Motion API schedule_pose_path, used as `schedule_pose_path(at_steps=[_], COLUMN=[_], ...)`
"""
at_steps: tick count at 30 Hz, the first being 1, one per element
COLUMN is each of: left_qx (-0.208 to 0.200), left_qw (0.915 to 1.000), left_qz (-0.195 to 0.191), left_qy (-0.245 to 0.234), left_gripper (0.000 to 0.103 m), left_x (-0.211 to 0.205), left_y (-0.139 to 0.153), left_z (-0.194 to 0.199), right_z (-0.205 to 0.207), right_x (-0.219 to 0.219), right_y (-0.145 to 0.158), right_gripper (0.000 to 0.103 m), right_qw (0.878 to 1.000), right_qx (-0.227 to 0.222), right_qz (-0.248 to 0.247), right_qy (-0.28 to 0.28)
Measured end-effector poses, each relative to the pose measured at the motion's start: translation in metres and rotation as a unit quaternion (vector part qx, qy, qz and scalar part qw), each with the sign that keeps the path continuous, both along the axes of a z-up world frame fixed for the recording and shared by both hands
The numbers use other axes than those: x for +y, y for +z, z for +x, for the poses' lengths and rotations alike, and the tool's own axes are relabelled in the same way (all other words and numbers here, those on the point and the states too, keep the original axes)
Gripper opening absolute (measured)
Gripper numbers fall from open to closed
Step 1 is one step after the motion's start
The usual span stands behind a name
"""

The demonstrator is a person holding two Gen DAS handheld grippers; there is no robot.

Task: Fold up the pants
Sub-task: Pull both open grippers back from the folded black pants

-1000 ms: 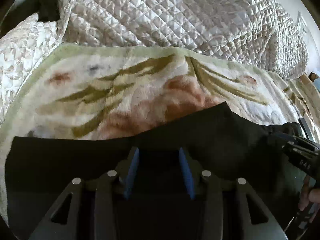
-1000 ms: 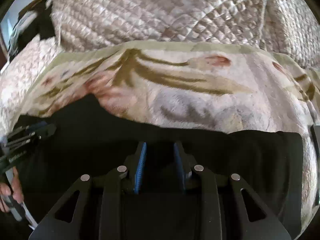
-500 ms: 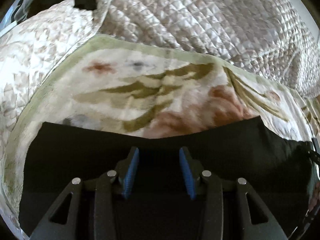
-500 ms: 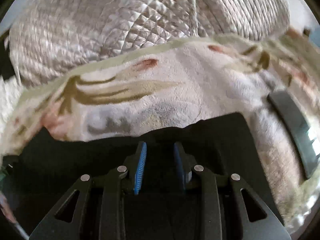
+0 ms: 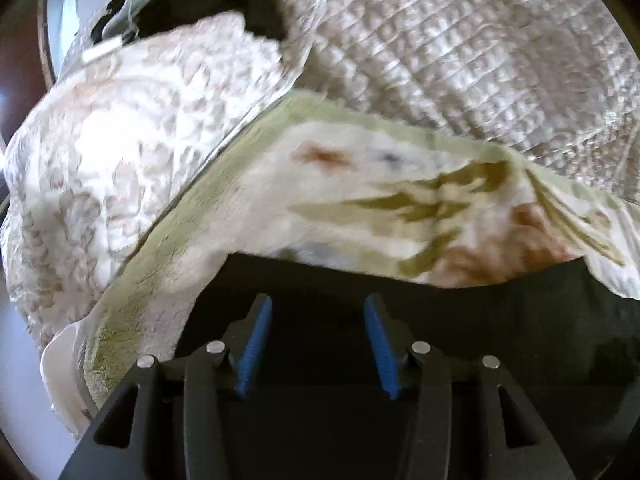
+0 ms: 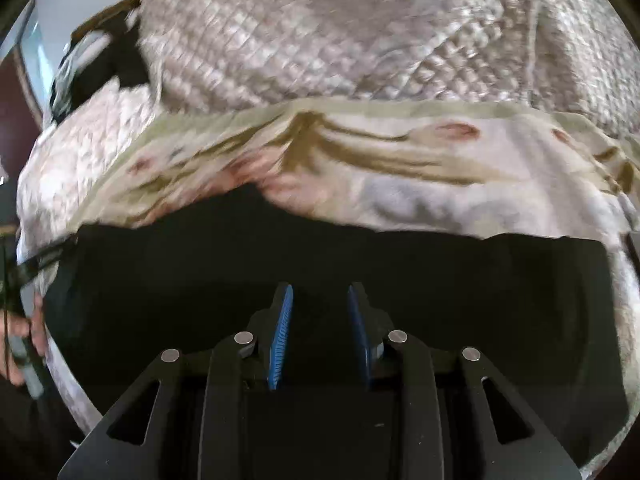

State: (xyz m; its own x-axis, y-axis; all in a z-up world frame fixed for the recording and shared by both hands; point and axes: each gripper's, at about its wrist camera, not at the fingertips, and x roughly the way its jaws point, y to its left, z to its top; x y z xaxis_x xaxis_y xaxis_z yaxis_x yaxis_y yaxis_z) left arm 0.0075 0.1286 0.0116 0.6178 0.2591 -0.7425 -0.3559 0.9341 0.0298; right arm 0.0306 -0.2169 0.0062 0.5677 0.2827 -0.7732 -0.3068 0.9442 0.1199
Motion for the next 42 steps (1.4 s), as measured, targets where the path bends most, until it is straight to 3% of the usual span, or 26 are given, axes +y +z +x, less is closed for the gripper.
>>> schedule_pose_path(at_steps=[2, 7, 12, 15, 22, 24, 28, 33, 42], left_qx=[0.004, 0.005, -0.022, -0.040, -0.028, -0.011, -0.006, -0.013, -0.022], left_qw=[1.0000, 0.9999, 0.9994, 0.9979, 0.9936, 0.9925, 0.9927, 0.9931, 0.9928], left_qz=[0.000, 0.009, 0.000, -0.017, -0.037, -0.037, -0.008, -0.007, -0.003], left_qy=[0.001, -0.001, -0.026, -0.048, -0.103, -0.116, -0.120, -0.116, -0.118], left_gripper=[0.056, 0.057, 0.057, 0.057, 0.057, 0.057, 0.059, 0.061, 0.065], left_x=[0.005, 0.000, -0.018, -0.036, -0.079, -0.087, -0.097, -0.099, -0.101], left_y=[-0.008, -0.004, 0.013, 0.021, 0.008, -0.002, -0.009, -0.012, -0.014], left_z=[0.005, 0.007, -0.010, -0.030, -0.077, -0.081, -0.085, -0.087, -0.090], right_z=[0.003, 0.002, -0.016, -0.038, -0.084, -0.088, -0.092, -0.098, -0.098], right_x=[-0.002, -0.008, -0.005, 0.000, 0.005, 0.006, 0.009, 0.018, 0.020], right_y=[-0.005, 0.000, 0.010, 0.011, 0.004, -0.005, -0.010, -0.017, -0.018], right_gripper=[0.029, 0.029, 0.030, 0.045, 0.047, 0.052, 0.057, 0.064, 0.071], right_qw=[1.000, 1.000, 1.000, 0.999, 0.998, 0.999, 0.998, 0.995, 0.994], right_qx=[0.000, -0.006, -0.027, -0.038, -0.056, -0.046, -0.053, -0.076, -0.080], right_qz=[-0.005, -0.004, -0.002, 0.004, -0.004, -0.015, -0.032, -0.059, -0.062], right_qy=[-0.006, -0.021, -0.006, 0.004, 0.018, 0.020, 0.028, 0.039, 0.037])
